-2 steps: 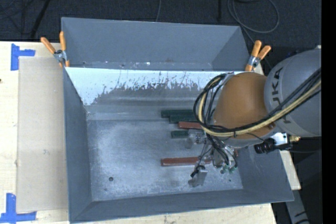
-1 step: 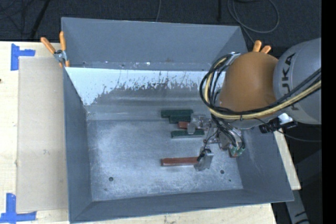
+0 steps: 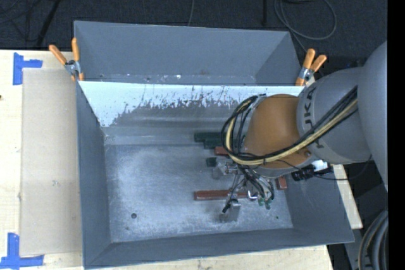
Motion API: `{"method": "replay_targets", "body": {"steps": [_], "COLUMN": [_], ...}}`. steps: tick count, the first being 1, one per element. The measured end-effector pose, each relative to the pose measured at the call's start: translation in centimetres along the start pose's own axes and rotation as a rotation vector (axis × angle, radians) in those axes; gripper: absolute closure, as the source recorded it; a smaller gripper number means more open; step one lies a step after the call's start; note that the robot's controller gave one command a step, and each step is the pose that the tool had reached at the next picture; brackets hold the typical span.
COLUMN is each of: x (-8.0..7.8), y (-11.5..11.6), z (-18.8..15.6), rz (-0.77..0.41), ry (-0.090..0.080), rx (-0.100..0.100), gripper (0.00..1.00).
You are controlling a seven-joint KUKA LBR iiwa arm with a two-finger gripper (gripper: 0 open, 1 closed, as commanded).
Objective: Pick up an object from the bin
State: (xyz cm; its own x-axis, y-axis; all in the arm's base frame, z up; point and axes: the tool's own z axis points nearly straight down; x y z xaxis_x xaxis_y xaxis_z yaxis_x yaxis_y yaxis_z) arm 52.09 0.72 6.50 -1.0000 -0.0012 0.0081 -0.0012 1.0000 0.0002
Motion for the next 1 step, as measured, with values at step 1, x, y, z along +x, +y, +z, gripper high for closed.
{"method": "replay_targets", "body": {"steps": [1], "x": [-0.23], "y": [0.0], "z": [-0.45], "rz": [0.0], "ry": [-0.007], "rx": [0.0], "gripper": [1.0]}}
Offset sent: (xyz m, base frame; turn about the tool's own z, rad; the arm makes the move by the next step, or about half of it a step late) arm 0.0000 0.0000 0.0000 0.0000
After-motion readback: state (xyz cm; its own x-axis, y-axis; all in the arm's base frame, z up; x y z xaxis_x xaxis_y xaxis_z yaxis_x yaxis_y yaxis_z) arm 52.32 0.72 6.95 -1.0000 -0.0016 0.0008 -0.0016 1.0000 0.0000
